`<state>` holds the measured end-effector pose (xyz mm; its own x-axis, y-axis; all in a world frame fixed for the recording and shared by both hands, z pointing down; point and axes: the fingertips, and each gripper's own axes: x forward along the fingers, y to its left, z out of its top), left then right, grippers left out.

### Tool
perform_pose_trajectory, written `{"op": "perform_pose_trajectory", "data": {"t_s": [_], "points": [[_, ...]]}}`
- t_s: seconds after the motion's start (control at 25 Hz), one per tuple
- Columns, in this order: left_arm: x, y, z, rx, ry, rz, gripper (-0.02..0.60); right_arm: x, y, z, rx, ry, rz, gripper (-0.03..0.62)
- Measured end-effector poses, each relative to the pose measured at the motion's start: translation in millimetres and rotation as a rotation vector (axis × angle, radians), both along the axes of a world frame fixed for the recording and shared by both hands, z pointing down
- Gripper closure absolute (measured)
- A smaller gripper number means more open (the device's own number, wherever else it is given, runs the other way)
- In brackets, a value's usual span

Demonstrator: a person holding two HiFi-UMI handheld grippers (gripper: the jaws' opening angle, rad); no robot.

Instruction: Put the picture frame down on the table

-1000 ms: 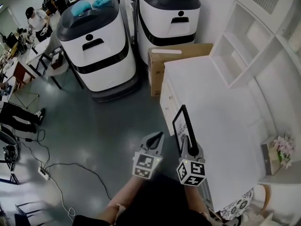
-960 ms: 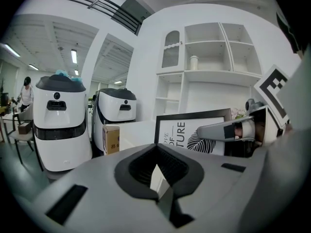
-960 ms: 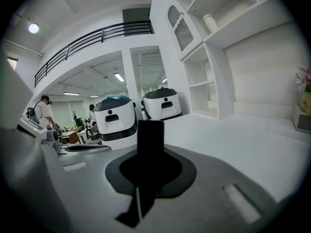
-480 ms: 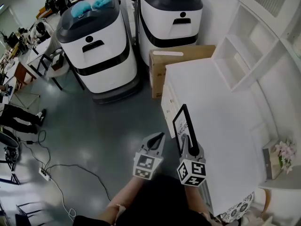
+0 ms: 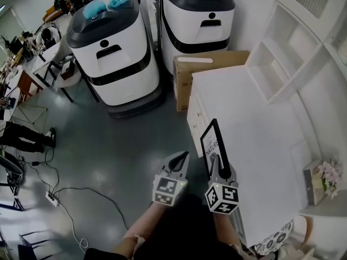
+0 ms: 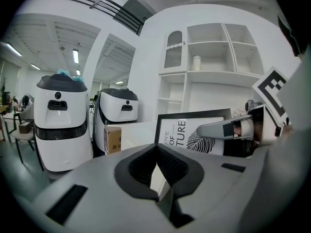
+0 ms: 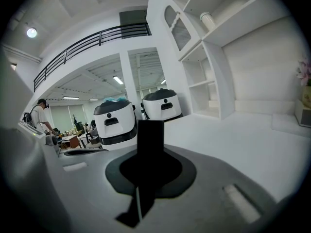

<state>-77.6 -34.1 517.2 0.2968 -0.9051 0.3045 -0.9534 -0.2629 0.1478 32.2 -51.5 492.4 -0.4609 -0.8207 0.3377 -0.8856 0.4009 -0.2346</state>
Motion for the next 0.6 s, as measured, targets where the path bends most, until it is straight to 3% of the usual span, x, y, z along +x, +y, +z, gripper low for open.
{"op": "perform_pose_trajectory", "data": {"t_s": [0.6], "points": [[-3, -20, -7, 0.017, -0.006, -0.010, 0.569, -9, -14, -7, 0.017, -0.011, -0.025, 0.580]]}}
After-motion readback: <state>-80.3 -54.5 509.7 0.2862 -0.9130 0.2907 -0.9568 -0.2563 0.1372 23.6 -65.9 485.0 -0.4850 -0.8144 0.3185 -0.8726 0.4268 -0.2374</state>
